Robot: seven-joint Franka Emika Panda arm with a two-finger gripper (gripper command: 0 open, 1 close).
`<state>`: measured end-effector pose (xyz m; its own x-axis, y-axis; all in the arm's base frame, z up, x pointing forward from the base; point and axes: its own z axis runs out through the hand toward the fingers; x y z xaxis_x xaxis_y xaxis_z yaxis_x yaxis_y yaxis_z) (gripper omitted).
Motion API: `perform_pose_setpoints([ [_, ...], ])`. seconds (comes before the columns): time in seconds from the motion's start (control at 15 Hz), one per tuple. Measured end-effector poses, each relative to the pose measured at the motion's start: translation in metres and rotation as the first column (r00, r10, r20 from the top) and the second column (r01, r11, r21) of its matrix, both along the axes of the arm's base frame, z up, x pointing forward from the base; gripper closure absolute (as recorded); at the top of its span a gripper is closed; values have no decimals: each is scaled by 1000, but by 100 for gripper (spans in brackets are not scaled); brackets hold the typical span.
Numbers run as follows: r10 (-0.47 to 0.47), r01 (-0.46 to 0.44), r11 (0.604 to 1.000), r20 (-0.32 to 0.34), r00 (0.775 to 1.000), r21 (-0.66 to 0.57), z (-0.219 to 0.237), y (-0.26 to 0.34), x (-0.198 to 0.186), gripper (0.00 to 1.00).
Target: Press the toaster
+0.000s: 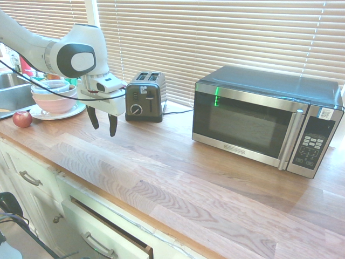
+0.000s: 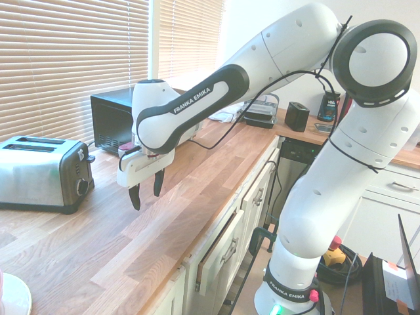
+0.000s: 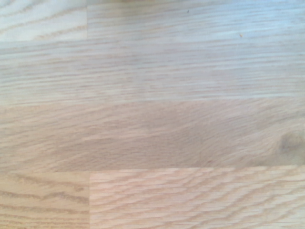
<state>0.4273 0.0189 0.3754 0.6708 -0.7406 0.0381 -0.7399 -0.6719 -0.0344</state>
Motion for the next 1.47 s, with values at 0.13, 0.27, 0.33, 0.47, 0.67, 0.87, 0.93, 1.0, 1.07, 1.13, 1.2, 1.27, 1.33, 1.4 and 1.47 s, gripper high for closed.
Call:
perform_pose_setpoints([
  [0.13,13,-13,1000,-2,1000,-1,-1,-1,0,0],
  [0.27,35,-35,999,-10,999,-2,-5,-2,-3,0],
  [0.33,40,-40,999,-11,999,-2,-5,-2,-3,0],
  [0.47,47,-47,999,-5,999,-4,-4,0,-2,0],
  [0.67,83,-83,996,29,996,-14,9,10,15,0],
  [0.87,111,-110,994,68,991,-13,35,15,55,0],
  [0.93,115,-114,993,74,991,-16,44,15,69,0],
  [1.0,118,-117,993,79,990,-17,52,15,83,0],
  [1.07,119,-118,993,86,989,-18,60,14,96,0],
  [1.13,121,-119,993,89,989,-26,67,13,109,0],
  [1.2,119,-117,993,89,989,-35,73,12,124,0],
  [1.27,115,-112,993,87,989,-39,77,12,138,0],
  [1.33,114,-111,993,81,990,-40,79,13,153,0],
  [1.4,115,-112,993,74,991,-39,81,15,166,0],
  [1.47,114,-112,993,68,991,-38,82,16,178,0],
])
